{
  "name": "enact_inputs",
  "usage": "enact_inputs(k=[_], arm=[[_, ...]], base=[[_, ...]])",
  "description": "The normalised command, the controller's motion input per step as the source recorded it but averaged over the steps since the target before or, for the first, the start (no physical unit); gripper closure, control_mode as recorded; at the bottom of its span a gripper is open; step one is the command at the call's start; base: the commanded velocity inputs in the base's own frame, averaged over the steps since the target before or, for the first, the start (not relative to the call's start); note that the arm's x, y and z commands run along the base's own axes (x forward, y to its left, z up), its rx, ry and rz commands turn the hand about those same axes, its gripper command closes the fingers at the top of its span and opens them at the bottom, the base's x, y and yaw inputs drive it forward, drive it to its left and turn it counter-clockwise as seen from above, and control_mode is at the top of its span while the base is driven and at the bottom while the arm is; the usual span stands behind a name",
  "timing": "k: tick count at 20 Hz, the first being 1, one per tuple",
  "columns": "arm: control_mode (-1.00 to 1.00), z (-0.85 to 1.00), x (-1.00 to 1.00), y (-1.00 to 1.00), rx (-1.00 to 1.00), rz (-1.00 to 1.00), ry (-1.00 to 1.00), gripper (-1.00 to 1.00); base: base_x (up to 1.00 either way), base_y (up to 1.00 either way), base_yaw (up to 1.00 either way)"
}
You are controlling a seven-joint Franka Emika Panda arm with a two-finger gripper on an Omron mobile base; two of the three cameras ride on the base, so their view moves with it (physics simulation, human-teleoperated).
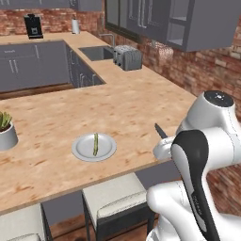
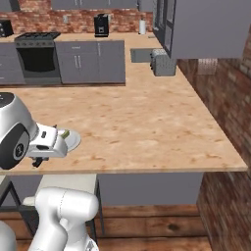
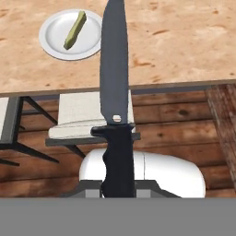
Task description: Retrieve the butter from the fridge and place it on a plate on the dining table. Then retrieve the butter knife by the fridge and place it near the plate.
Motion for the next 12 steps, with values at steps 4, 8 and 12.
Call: enact_inputs(k=[4,8,12], arm=[[1.00,0.00,0.00,0.00,0.00,0.00,0.00,1.00],[1.00,0.00,0.00,0.00,0.00,0.00,0.00,1.00],[-1.00,0.00,0.49,0.00,0.00,0.02,0.00,1.00]], base=[[0.53,0.00,0.02],[0.39,0.00,0.01],[0.00,0.00,0.00]])
